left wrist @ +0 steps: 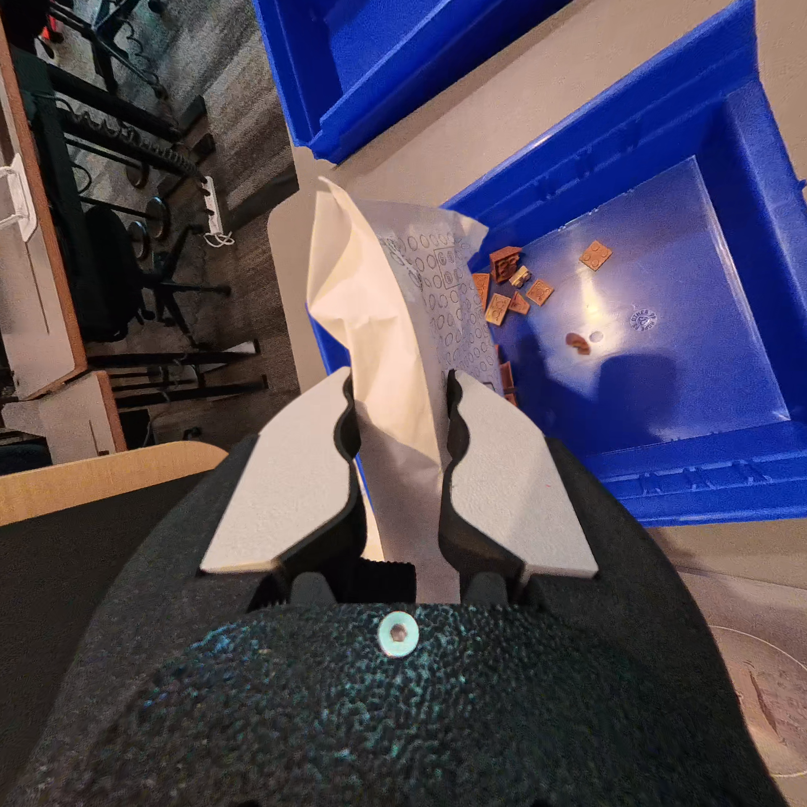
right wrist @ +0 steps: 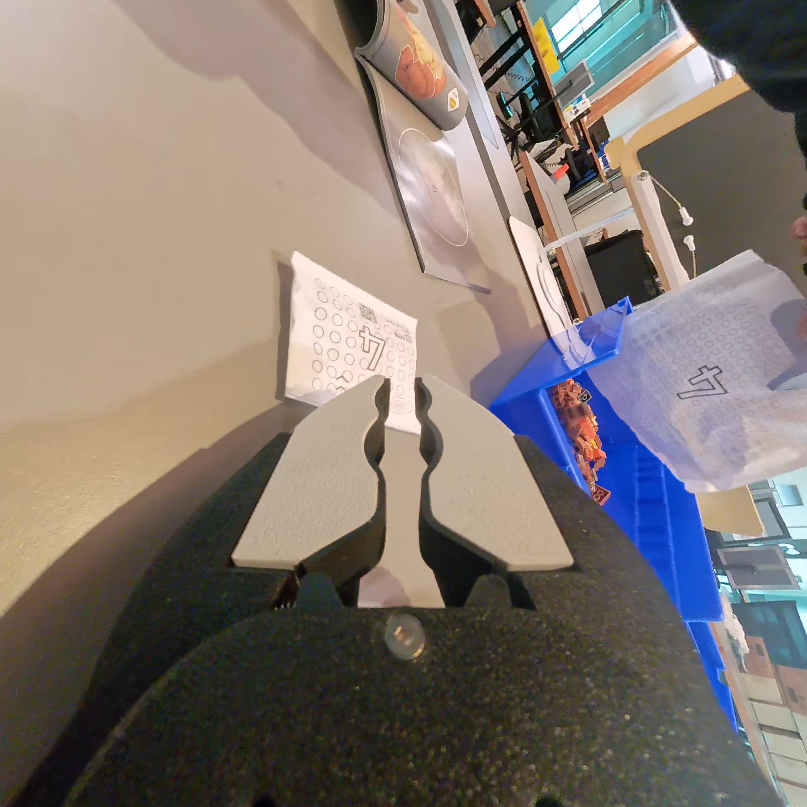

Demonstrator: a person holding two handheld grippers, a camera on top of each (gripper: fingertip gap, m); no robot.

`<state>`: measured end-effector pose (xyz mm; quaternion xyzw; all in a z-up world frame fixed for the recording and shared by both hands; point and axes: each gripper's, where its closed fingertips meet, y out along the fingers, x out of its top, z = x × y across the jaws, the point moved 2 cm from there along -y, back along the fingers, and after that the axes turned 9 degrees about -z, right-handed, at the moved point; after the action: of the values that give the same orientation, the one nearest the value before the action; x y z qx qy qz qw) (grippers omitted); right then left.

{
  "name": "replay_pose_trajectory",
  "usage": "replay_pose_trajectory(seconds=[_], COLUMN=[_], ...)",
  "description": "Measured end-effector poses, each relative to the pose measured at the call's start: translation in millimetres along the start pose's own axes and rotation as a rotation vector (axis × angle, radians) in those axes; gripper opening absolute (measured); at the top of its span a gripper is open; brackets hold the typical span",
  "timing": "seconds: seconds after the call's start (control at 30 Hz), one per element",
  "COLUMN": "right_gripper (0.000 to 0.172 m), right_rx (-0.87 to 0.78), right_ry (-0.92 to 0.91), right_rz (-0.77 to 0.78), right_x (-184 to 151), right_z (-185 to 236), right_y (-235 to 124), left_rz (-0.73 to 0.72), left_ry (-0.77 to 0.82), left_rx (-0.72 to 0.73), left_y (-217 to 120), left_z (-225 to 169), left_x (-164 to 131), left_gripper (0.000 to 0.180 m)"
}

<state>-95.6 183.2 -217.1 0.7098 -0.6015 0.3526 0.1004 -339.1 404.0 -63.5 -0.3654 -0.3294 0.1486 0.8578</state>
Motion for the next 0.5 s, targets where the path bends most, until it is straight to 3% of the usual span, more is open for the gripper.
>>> replay_pose_trajectory(seconds=[0.3, 0.37, 0.43, 0.5], right_gripper=[0.011, 0.011, 0.011, 0.013], right_rx=[0.001, -0.001, 0.003, 0.029], right_ry=[0.012, 0.022, 0.051, 0.119], right_rz=[0.010, 0.003, -0.007, -0.008], right_x=[-4, -3, 0, 4], right_z=[1, 0, -2, -3], right_y=[-1, -2, -4, -8], left_rz=[-0.006, -0.029, -0.030, -0.069], left_ry=[0.006, -0.010, 0.020, -0.030], left_rx=[0.008, -0.053, 0.007, -0.029], left_y=[4, 6, 4, 3], left_z=[8, -1, 5, 2], left_x=[9, 13, 14, 16], left_gripper=[0.037, 0.037, 0.037, 0.037])
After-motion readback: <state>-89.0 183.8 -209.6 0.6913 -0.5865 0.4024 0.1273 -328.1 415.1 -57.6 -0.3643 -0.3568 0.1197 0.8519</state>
